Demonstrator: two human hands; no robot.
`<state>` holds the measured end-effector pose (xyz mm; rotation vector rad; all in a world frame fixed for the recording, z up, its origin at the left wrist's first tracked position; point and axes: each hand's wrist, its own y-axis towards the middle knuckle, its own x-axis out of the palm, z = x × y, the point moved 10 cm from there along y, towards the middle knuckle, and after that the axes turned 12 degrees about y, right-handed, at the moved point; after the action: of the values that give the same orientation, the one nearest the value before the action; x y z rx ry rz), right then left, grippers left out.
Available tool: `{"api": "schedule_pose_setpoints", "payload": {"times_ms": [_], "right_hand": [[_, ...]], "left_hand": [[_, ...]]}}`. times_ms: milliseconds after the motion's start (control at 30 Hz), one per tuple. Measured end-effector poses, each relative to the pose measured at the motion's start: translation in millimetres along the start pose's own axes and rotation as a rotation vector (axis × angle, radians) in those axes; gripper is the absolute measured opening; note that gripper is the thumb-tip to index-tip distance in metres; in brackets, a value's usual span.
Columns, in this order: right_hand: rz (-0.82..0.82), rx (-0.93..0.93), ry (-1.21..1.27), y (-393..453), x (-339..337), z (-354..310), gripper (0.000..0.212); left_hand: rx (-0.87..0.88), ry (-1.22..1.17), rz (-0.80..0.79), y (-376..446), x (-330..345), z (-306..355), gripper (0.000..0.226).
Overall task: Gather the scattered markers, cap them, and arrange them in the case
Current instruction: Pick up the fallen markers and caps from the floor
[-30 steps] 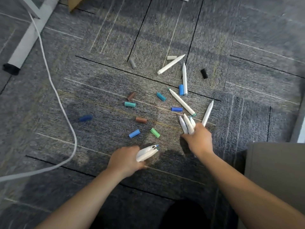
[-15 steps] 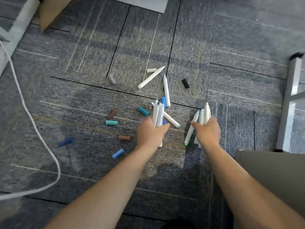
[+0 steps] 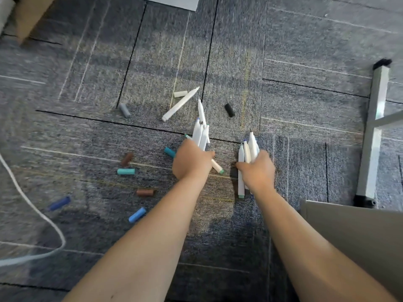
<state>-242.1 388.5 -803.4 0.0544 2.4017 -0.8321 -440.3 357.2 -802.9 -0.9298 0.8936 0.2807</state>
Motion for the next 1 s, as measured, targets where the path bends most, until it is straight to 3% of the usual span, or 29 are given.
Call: {"api": "schedule_pose_setpoints", "payload": {"times_ms": [300, 433, 667, 833, 1000], "right_hand": [[-0.060, -0.048, 0.181, -3, 4, -2, 0.023], [-0.105, -0.069, 0.259, -9, 16, -13, 0.024], [-0.142, -0.167, 0.240, 1, 27, -58, 0.028], [-0.215, -0.170, 0.422, 13, 33, -93, 0.037], [-0.199, -0.253, 0.178, 28, 38, -106, 0.046]], "left_hand": [[0.079, 0.095, -0.023, 4, -3, 5, 0.026], [0.175, 0.012, -0.091, 2, -2, 1, 0.029], [0.247, -0.224, -0.119, 20, -38, -3, 0.012], [0.287, -0.299, -0.146, 52, -63, 15, 0.033], [0.350, -0.094, -0.033, 74, -86, 29, 0.032]]}}
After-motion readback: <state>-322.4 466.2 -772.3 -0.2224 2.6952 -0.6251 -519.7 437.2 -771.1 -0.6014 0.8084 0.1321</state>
